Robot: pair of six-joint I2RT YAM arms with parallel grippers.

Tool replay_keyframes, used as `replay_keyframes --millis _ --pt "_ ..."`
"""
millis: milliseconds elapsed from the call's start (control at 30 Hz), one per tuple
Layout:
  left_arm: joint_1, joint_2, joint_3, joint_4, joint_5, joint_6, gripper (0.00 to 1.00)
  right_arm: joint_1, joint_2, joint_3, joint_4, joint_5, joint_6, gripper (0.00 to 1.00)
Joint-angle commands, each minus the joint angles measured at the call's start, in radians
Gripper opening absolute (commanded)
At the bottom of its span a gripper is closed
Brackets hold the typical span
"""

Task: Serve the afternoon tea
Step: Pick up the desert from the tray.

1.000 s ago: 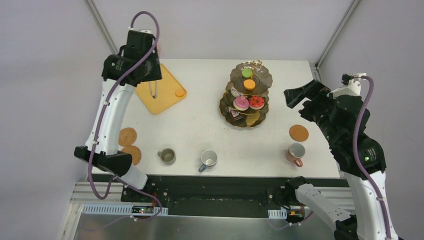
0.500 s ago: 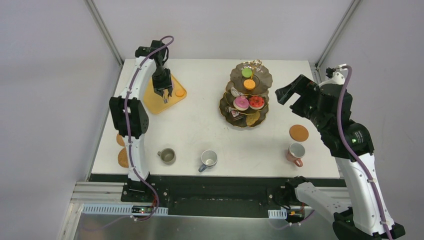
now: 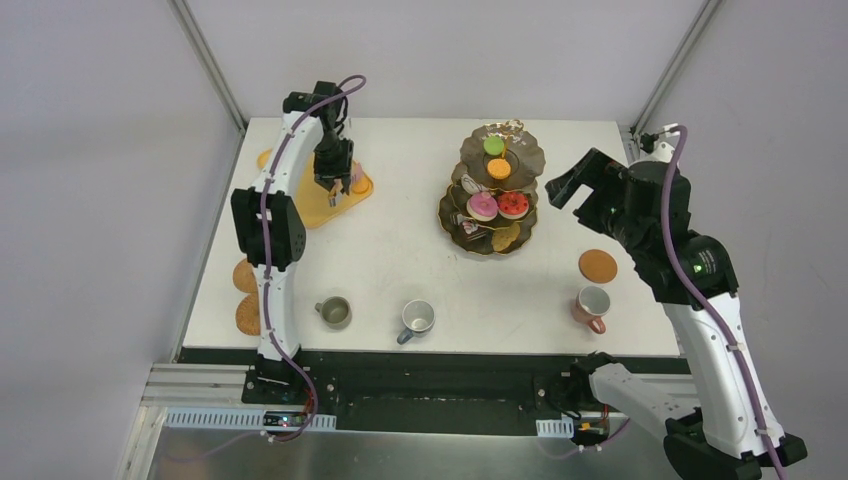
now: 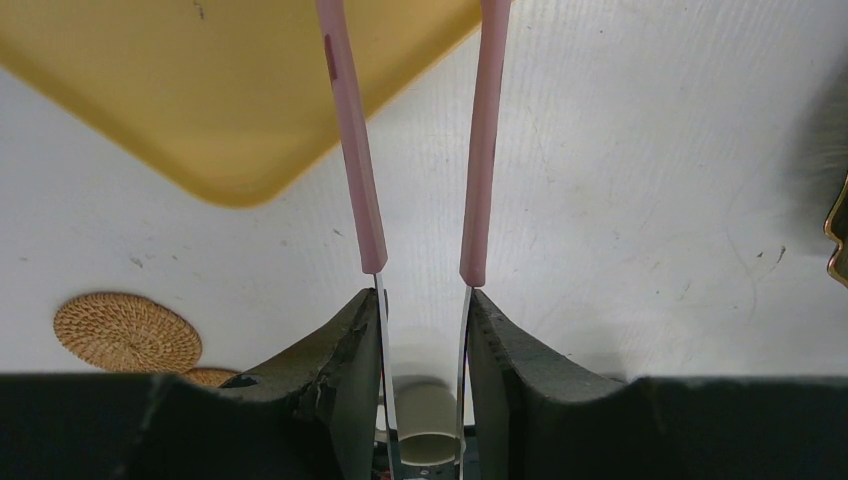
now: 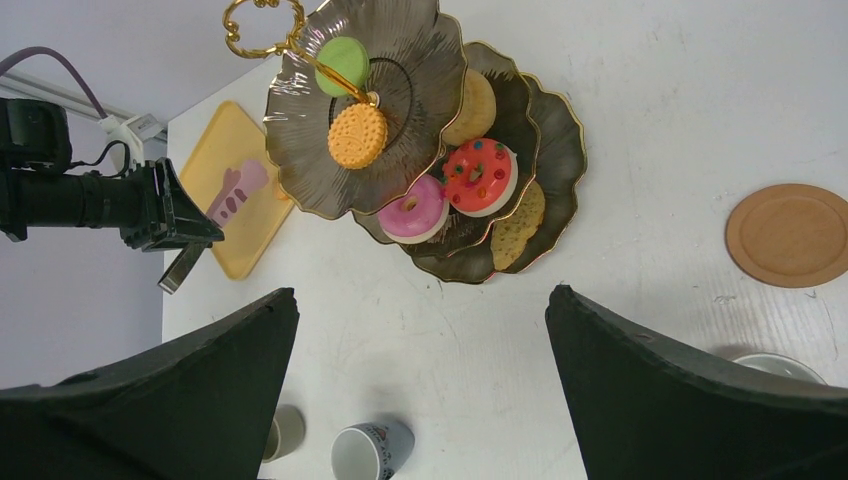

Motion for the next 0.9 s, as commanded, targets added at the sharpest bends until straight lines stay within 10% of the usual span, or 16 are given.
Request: replay_keyframes --millis 0,867 --pt "-0.036 -0.017 -0.010 -0.010 -0.050 0.054 0.35 -0.003 0.011 0.030 0.012 -0.010 0.009 0.99" --pt "-0.069 0.019 -0.043 -0.002 -0.067 0.076 0.38 -0.003 0.015 0.036 0.009 -0.007 0.011 0.99"
